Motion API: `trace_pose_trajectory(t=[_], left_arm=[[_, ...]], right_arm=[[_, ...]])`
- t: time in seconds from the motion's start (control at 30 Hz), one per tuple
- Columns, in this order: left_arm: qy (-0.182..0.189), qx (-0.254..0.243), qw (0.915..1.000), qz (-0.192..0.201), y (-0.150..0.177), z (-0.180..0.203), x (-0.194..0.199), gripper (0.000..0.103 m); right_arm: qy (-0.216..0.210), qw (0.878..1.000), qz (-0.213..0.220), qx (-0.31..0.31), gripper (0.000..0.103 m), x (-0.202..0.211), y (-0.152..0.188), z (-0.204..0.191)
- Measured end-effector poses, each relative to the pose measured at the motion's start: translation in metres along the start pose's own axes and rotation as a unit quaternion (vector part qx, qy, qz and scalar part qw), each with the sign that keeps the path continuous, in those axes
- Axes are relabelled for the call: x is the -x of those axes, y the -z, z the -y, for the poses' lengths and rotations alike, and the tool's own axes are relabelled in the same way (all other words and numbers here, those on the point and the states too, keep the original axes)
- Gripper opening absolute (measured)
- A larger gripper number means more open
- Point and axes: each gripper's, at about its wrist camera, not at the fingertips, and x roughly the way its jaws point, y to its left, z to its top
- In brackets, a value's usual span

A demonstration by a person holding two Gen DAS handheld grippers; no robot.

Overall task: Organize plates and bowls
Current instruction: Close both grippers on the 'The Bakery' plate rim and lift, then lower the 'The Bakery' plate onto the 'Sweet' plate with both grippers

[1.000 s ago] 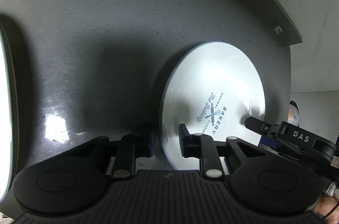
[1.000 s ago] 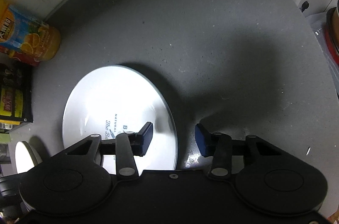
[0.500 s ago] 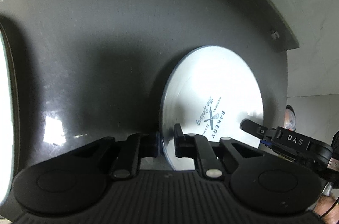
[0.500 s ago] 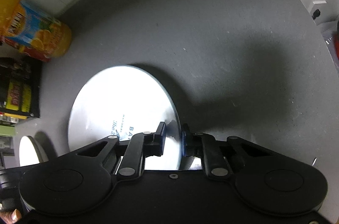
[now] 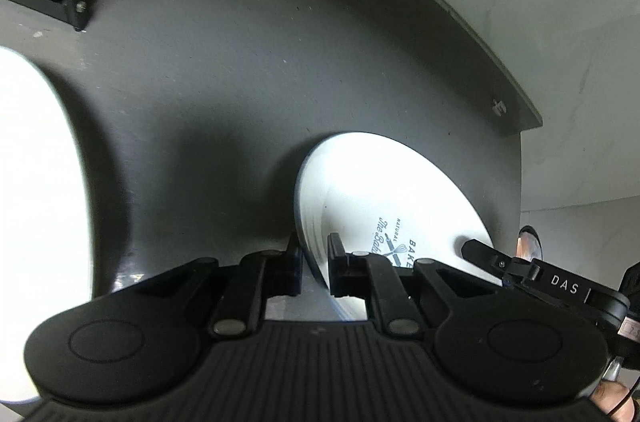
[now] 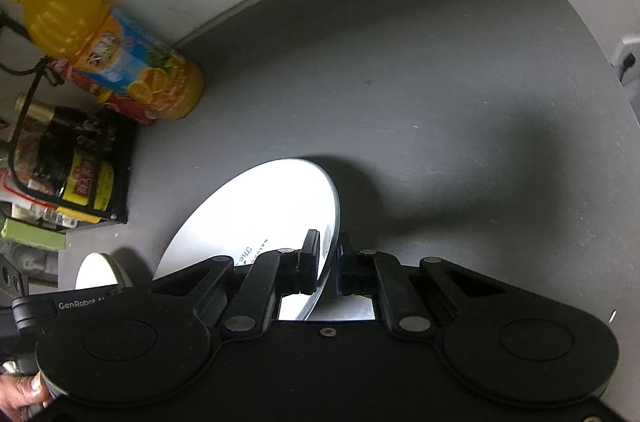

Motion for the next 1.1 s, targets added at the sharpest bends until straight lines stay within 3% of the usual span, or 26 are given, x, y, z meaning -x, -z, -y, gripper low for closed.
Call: trace_pose_trajectory(t=[0.5, 1.1], left_arm=[[0.013, 0.023, 0.9983, 0.052, 0.008, -0.028, 0.059, 0.011], [-0.016, 0.064, 0.9927, 0.101, 0.041, -0.109, 0.135, 0.011]], right_arm=[[-0.044, 0.997, 0.033, 0.045, 0.009, 0.028, 0.004, -0.058], [-0.091, 0.987, 0.007, 0.129, 0.009, 0.015, 0.047, -0.14]])
